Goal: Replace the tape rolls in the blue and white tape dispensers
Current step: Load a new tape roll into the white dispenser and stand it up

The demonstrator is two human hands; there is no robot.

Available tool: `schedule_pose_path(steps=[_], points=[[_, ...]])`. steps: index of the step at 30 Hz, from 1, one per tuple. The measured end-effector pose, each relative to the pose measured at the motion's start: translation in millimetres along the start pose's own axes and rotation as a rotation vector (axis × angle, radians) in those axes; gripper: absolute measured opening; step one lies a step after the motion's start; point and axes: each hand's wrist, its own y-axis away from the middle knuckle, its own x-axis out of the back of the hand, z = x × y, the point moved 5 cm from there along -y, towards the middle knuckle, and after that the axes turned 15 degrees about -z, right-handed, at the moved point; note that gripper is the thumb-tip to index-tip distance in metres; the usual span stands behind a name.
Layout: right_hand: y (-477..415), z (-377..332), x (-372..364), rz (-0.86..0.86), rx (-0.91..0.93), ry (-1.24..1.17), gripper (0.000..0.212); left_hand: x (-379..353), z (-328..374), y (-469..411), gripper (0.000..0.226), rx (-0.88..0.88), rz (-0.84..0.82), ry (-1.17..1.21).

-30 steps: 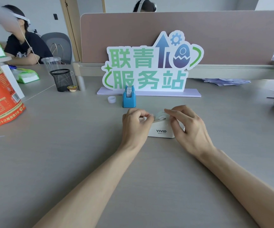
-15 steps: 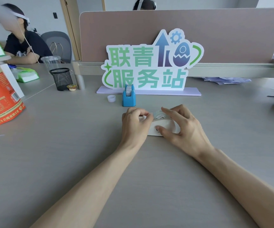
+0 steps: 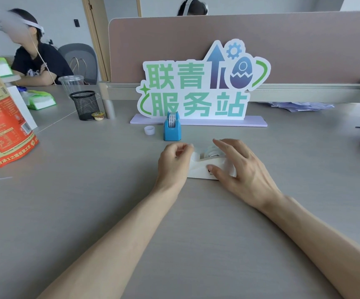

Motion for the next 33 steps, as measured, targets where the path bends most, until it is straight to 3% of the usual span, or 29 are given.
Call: schedule_pose_path(steps=[4, 16, 21, 28, 33], points=[[-0.1, 0.7, 0.5, -0.001, -0.014, -0.004, 0.055, 9.9, -7.0, -3.5, 0.019, 0.109, 0.044, 0.187], [0.1, -0.6, 0.2, -0.023, -0.034, -0.002, 0.053, 20.1, -10.4, -6.8, 0.013, 0.208, 0.120, 0.359], [0.7, 0.0, 0.4, -0.024, -0.043, -0.003, 0.053, 22.5, -7.9, -4.7, 0.013, 0.203, 0.104, 0.252], [0.4, 0.5, 0.4, -0.031, -0.050, -0.005, 0.054, 30.9, -0.3, -5.2, 0.023, 0.129, 0.090, -0.120], [0.5, 0.7, 0.0, -0.033, -0.049, -0.008, 0.055, 33.5, -1.4, -5.5, 0.015, 0.133, 0.094, -0.214]])
